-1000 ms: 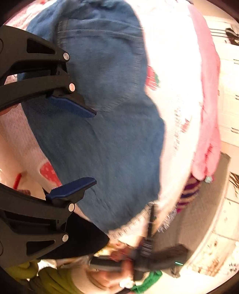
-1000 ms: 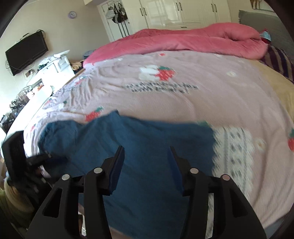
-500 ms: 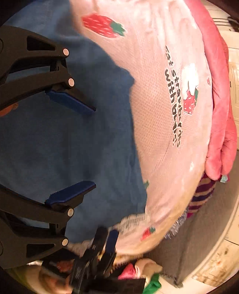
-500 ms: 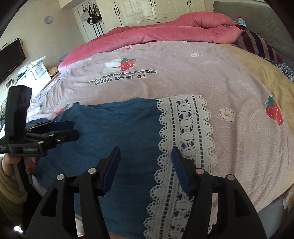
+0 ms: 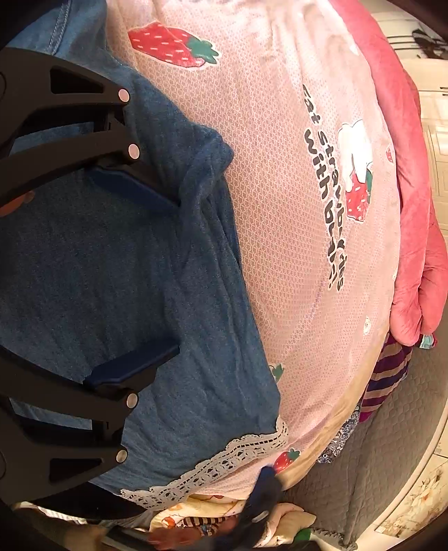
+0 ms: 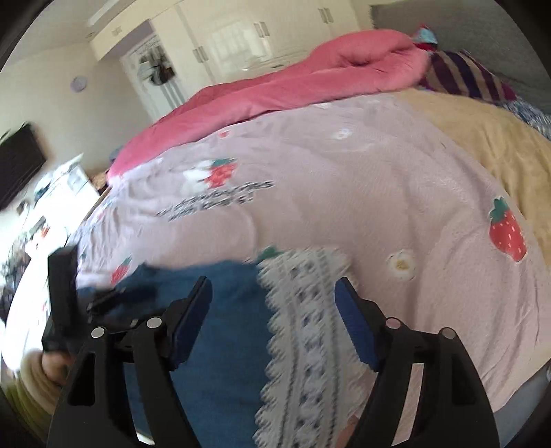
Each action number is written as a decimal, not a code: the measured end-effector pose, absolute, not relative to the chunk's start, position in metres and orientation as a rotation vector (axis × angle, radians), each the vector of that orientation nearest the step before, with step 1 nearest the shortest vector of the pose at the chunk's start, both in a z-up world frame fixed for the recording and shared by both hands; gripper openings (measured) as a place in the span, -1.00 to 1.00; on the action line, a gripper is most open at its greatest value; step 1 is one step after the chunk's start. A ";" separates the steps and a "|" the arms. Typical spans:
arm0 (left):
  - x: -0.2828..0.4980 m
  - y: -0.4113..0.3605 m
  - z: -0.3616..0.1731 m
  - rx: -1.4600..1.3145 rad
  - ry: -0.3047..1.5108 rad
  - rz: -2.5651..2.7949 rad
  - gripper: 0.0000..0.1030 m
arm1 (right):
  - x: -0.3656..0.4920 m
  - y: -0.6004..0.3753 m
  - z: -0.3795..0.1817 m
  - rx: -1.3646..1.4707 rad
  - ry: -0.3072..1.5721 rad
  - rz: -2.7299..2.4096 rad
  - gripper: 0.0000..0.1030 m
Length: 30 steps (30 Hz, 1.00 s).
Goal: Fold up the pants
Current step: 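Lay the lace hem flat with the right gripper and open both grippers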
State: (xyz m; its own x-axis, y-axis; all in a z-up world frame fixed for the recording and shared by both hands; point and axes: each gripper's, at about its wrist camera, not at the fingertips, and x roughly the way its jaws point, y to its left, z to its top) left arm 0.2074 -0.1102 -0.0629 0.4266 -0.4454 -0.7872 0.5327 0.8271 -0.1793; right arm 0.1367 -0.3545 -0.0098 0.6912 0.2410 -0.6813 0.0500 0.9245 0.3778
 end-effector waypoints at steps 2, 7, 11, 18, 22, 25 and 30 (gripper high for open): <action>0.207 -0.111 -0.063 0.104 0.947 -0.608 0.36 | 0.155 -0.371 -0.024 0.506 0.848 0.092 0.29; 0.206 -0.109 -0.062 0.100 0.948 -0.608 0.36 | 0.168 -0.381 -0.041 0.581 0.894 0.098 -0.66; 0.206 -0.110 -0.062 0.105 0.946 -0.609 0.36 | 0.155 -0.383 -0.028 0.509 0.829 0.068 -0.75; 0.204 -0.112 -0.061 0.116 0.946 -0.598 0.36 | 0.162 -0.383 -0.044 0.468 0.888 0.032 -0.43; 0.199 -0.114 -0.050 0.116 0.939 -0.609 0.44 | 0.128 -0.392 -0.018 0.468 0.792 0.025 0.06; 0.192 -0.122 -0.034 0.119 0.910 -0.638 0.49 | 0.096 -0.390 -0.003 0.445 0.758 0.044 0.17; 0.182 -0.142 -0.012 0.137 0.862 -0.691 0.67 | 0.049 -0.380 0.009 0.371 0.728 0.054 0.46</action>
